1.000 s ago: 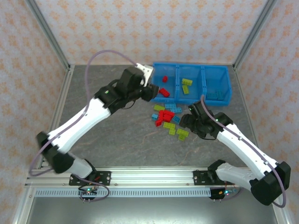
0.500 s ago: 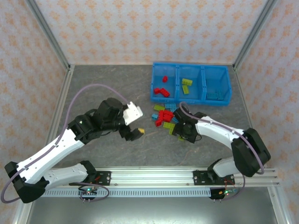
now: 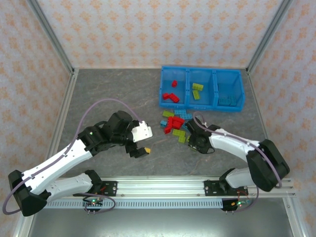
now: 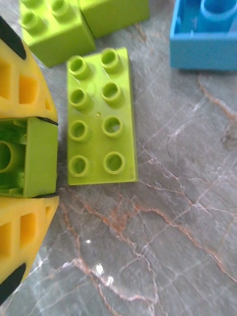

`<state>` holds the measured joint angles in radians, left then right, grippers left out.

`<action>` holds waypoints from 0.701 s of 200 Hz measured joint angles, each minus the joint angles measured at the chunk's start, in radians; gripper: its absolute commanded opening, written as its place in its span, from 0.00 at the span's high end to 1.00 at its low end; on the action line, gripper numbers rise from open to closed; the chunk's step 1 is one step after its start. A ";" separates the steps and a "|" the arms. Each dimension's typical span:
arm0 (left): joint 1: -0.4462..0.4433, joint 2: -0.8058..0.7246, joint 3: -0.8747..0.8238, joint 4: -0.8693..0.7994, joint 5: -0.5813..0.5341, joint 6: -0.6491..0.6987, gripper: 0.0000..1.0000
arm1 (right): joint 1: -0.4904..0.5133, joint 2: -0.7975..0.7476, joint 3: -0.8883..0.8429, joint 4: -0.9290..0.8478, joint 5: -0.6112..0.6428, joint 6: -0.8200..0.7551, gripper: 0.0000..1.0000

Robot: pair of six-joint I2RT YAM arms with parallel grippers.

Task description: Sort the legos into containers by color

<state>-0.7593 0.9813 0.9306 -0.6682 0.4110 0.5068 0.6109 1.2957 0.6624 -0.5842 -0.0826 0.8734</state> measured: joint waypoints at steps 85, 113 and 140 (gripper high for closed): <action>0.000 -0.126 -0.151 0.221 -0.253 -0.005 0.00 | -0.164 -0.149 0.323 0.028 0.237 -0.263 0.85; 0.000 -0.126 -0.154 0.244 -0.277 -0.009 0.00 | -0.279 0.200 0.592 0.061 0.178 -0.365 0.82; 0.000 -0.131 -0.154 0.249 -0.293 -0.012 0.00 | -0.349 0.489 0.787 0.062 0.100 -0.405 0.75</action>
<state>-0.7593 0.8505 0.7765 -0.4194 0.1181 0.4950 0.2623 1.7851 1.4494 -0.5220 0.0174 0.4683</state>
